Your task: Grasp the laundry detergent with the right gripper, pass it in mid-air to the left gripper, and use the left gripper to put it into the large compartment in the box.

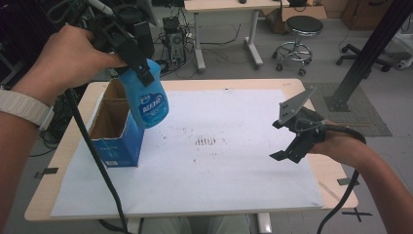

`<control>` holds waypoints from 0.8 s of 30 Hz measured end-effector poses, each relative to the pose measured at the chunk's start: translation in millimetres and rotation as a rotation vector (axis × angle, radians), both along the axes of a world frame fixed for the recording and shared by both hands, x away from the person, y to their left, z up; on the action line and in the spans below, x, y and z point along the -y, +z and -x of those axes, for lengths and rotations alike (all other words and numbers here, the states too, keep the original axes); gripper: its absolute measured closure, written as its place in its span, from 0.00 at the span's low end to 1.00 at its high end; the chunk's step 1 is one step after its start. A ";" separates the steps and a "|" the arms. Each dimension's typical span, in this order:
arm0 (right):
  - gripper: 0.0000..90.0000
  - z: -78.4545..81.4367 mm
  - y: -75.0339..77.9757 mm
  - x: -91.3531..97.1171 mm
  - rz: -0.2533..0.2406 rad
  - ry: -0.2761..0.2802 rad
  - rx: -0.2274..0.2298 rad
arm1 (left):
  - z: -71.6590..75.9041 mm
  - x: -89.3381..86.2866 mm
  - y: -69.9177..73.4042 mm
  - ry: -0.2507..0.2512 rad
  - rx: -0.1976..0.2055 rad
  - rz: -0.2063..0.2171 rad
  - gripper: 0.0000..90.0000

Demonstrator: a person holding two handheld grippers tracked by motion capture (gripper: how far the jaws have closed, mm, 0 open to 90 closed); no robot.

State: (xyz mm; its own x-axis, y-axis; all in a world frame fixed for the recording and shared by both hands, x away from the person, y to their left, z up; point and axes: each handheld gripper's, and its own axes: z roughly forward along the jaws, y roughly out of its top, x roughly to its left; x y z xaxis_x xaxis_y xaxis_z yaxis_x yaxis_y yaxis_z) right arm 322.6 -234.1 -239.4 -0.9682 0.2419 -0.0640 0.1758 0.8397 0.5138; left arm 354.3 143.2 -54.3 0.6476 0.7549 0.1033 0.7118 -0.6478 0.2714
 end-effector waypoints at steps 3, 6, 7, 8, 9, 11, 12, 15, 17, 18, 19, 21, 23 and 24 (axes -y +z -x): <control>0.06 -1.0 2.2 -0.7 -0.004 0.000 0.004 | -2.3 -11.5 5.6 0.068 0.009 0.007 0.42; 0.06 -1.8 3.8 -1.8 -0.003 0.006 0.009 | -4.2 -23.6 10.8 0.145 0.019 0.024 0.42; 0.06 -2.3 4.2 -2.1 0.001 0.009 0.011 | -5.3 -29.2 13.2 0.179 0.025 0.034 0.42; 0.06 -2.5 4.3 -2.7 0.002 0.009 0.011 | -5.9 -32.2 14.4 0.199 0.029 0.040 0.42; 0.06 -2.7 4.4 -3.0 0.005 0.010 0.011 | -6.7 -36.1 15.9 0.222 0.031 0.039 0.42; 0.06 -3.3 4.6 -3.7 0.007 0.010 0.013 | -8.4 -43.5 17.6 0.280 0.039 0.040 0.42; 0.06 -4.1 4.8 -3.6 0.007 0.014 0.014 | -9.4 -46.7 17.7 0.302 0.040 0.037 0.42; 0.06 -4.5 5.2 -3.4 0.003 0.003 0.017 | -12.6 -55.4 16.9 0.368 0.042 0.035 0.42; 0.06 -4.3 5.8 -2.5 0.002 0.001 0.021 | -14.9 -61.0 15.7 0.413 0.043 0.038 0.42; 0.06 -4.2 6.0 -1.9 0.001 0.001 0.022 | -15.9 -63.3 15.1 0.434 0.044 0.039 0.42; 0.06 -4.1 6.2 -1.3 0.002 -0.001 0.024 | -16.9 -65.9 14.5 0.449 0.048 0.042 0.42; 0.06 -3.9 6.5 0.3 -0.002 -0.003 0.027 | -19.0 -71.3 12.6 0.485 0.053 0.051 0.42; 0.06 -3.2 6.9 2.1 -0.005 -0.008 0.028 | -20.7 -76.0 10.5 0.514 0.051 0.057 0.42; 0.06 -2.6 7.0 2.8 -0.007 -0.013 0.029 | -21.2 -77.6 9.5 0.527 0.050 0.059 0.42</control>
